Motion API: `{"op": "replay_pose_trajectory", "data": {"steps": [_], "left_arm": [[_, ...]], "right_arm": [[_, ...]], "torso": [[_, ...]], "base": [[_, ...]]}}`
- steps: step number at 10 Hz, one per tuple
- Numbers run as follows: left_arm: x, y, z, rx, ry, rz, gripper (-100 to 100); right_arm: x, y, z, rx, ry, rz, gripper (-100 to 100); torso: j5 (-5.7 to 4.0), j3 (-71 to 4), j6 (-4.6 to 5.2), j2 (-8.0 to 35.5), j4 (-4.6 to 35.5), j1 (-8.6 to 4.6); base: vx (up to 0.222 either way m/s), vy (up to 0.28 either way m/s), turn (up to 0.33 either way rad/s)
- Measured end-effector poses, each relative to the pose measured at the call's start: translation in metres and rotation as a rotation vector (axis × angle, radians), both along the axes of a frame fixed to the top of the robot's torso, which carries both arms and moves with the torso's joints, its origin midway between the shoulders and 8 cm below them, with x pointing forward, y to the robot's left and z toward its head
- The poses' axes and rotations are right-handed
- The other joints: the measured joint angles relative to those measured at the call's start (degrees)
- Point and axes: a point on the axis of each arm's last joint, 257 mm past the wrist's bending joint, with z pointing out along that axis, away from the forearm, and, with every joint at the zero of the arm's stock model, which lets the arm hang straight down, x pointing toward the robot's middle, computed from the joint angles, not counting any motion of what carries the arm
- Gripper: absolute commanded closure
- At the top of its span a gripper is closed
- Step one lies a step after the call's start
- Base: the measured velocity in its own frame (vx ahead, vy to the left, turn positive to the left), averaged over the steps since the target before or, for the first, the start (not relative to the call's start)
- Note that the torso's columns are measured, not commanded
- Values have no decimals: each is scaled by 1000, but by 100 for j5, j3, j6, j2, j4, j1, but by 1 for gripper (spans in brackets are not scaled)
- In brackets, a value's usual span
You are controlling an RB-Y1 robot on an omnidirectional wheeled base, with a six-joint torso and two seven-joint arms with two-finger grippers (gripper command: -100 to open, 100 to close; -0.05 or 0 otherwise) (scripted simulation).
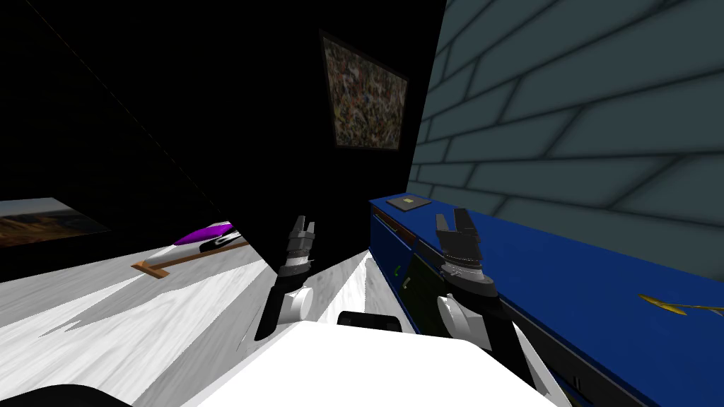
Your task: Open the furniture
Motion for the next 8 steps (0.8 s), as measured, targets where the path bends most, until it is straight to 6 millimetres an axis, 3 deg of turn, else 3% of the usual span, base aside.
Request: {"op": "replay_pose_trajectory", "data": {"steps": [2, 8], "left_arm": [[0, 0, 0, 0, 0, 0, 0], [0, 0, 0, 0, 0, 0, 0]], "right_arm": [[0, 0, 0, 0, 0, 0, 0], [0, 0, 0, 0, 0, 0, 0]], "torso": [[0, -1200, 0, 597, 600, 0], [0, -6227, 0, 3116, 3114, 0]], "base": [[0, 0, 0], [0, 0, 0]]}}
